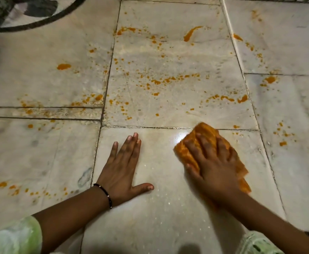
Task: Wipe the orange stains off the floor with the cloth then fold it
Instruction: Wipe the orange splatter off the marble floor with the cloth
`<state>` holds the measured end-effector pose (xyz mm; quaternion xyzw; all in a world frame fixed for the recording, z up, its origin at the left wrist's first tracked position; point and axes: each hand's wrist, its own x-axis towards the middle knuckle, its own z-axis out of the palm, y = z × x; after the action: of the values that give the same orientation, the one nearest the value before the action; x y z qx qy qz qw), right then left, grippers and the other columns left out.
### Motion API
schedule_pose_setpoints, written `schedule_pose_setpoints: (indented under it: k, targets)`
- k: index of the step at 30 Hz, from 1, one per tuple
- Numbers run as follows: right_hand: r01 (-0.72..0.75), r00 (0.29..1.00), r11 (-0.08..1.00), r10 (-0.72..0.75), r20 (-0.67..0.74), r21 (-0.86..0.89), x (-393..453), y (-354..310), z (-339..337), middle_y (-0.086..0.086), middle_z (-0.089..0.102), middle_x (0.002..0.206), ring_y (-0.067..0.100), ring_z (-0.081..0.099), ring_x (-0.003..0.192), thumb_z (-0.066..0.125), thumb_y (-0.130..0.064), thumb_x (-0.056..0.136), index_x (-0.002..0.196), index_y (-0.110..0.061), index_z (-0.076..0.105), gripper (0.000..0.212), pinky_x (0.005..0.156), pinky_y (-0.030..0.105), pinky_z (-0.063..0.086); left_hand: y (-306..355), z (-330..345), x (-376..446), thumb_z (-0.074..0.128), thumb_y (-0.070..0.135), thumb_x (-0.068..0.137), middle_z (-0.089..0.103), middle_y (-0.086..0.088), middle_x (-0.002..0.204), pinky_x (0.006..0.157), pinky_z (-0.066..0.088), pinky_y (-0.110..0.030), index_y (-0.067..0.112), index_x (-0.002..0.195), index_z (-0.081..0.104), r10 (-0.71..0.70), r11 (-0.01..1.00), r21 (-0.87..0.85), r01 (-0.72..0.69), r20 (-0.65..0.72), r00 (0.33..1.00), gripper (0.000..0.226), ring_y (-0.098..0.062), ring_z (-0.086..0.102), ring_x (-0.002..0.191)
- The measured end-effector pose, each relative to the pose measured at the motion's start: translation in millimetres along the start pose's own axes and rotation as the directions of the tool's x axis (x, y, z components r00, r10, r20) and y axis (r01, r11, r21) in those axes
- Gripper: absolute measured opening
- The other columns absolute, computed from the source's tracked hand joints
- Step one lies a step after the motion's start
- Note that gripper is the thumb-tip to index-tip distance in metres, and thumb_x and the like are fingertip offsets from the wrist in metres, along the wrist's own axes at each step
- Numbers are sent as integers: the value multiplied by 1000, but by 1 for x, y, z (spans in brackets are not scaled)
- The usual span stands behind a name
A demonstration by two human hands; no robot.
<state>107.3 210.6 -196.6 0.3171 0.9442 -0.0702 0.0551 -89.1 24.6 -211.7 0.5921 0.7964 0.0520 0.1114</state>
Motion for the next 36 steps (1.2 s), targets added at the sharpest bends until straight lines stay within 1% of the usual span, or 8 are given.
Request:
schedule_pose_setpoints:
  k: [3,6,12,16,19,26,31,36]
  targets:
    - [90,994,995,-87,66,-41,-35,-26,13,-3,20,158,42,11,140,17,-67,92,149,-46,18,60,103,68,9,16,-6,20,19,84,78,-3,-14,158,115,-4,-47,3,149,2,31,998,-44,-33,-35,999,109,-26,-3,146]
    - [189,981,978,-183,70,-88,-8,-8,7,-8,14,159,41,8,143,18,-73,89,146,-53,16,61,103,71,7,40,-10,52,15,82,80,-9,-12,158,115,-6,-46,6,149,-5,117,991,-52,-121,-67,991,105,-23,-9,145]
    - [-160,987,987,160,34,-10,-27,58,-7,-13,-12,159,36,-7,146,12,-76,82,144,-57,-7,68,109,68,3,53,11,77,17,83,81,-4,-6,158,112,2,-50,12,150,-4,348,936,35,-350,49,936,101,-19,-6,145]
    - [-133,989,991,135,56,-32,-35,20,-2,-5,2,160,44,1,143,15,-69,89,149,-49,6,63,103,73,8,54,11,75,22,82,81,8,-10,157,112,8,-50,6,150,12,335,940,60,-337,48,941,102,-23,8,145]
    - [5,998,1000,-7,70,26,10,25,-3,-15,-21,155,36,-23,142,7,-72,84,140,-59,-13,61,106,71,-5,55,12,75,23,82,80,9,-11,157,112,8,-50,5,149,13,303,950,57,-306,53,952,104,-24,7,145]
    - [-304,953,951,303,13,65,-8,79,-11,-13,-11,159,32,-8,146,8,-74,80,146,-53,-7,70,110,64,5,55,11,74,25,82,80,13,-12,157,111,11,-49,5,149,19,306,951,37,-308,58,950,102,-23,12,145]
    - [-203,974,979,200,104,20,-25,35,-1,-13,-31,154,32,-34,138,2,-72,83,133,-58,-30,61,106,63,-16,55,12,74,26,81,80,12,-11,157,111,10,-49,6,149,17,294,954,42,-296,43,955,102,-23,11,145]
    - [-249,968,967,246,46,59,23,91,-17,-15,-8,160,33,-9,145,10,-76,77,145,-56,-1,71,110,67,2,56,11,74,27,81,80,15,-12,156,111,13,-48,5,148,19,297,952,63,-300,59,953,102,-22,14,144]
